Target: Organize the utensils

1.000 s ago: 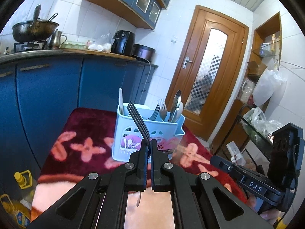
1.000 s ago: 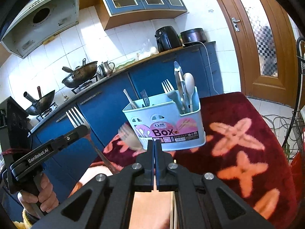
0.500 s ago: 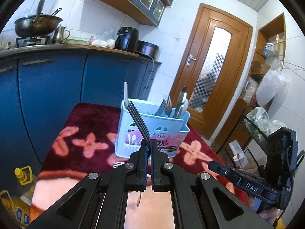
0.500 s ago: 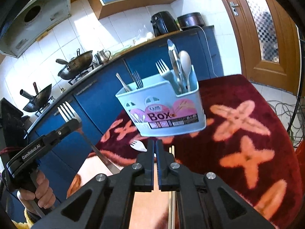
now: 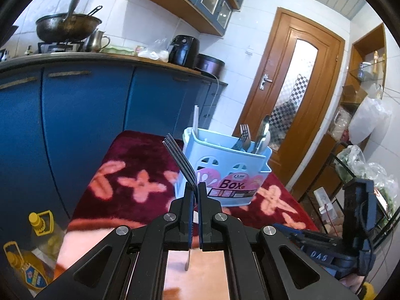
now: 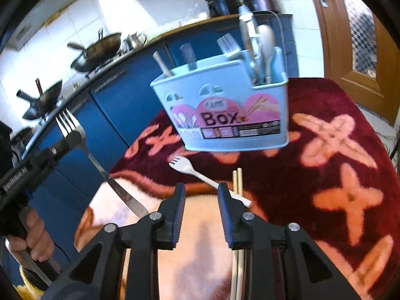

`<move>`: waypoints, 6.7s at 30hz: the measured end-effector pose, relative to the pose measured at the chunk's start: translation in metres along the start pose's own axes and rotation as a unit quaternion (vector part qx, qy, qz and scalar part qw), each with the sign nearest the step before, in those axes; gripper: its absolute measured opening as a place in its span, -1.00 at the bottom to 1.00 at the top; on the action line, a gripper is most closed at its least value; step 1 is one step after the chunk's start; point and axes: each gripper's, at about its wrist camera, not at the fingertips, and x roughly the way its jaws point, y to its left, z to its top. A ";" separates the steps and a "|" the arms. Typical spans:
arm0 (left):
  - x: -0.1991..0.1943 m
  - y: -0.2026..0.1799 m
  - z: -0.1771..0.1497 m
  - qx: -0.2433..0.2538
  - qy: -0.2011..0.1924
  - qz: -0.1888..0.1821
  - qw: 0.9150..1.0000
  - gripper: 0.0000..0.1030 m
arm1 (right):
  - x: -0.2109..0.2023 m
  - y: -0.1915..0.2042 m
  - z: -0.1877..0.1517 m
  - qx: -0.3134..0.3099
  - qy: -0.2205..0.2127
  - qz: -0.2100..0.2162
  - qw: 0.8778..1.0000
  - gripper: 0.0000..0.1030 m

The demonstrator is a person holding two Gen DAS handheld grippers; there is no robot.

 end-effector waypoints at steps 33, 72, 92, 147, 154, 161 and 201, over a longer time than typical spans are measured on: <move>-0.007 0.021 0.008 -0.014 -0.016 0.002 1.000 -0.96 | 0.107 0.048 0.032 -0.180 0.101 -0.066 0.976 -0.07; -0.005 0.008 0.020 -0.013 -0.027 -0.021 0.999 -0.97 | -0.022 0.015 0.051 -0.059 -0.095 -0.011 0.994 -0.88; 0.011 -0.038 0.123 0.021 -0.088 -0.049 0.995 -0.97 | -0.061 -0.032 0.088 -0.001 -0.172 -0.017 0.985 -0.88; 0.150 -0.029 0.091 0.026 -0.001 -0.036 0.999 -0.87 | 0.009 -0.078 0.131 0.045 -0.257 -0.024 0.965 -0.67; 0.138 -0.038 0.089 0.051 -0.004 -0.023 0.998 -0.32 | -0.003 -0.072 0.126 0.048 -0.252 -0.013 0.967 -0.45; 0.123 -0.045 0.089 0.064 -0.004 -0.024 0.998 -0.27 | -0.026 -0.059 0.118 0.038 -0.258 -0.012 0.965 -0.40; 0.029 -0.058 0.033 0.080 0.059 -0.006 0.995 -0.22 | -0.087 -0.015 0.036 0.021 -0.153 -0.010 0.988 -0.30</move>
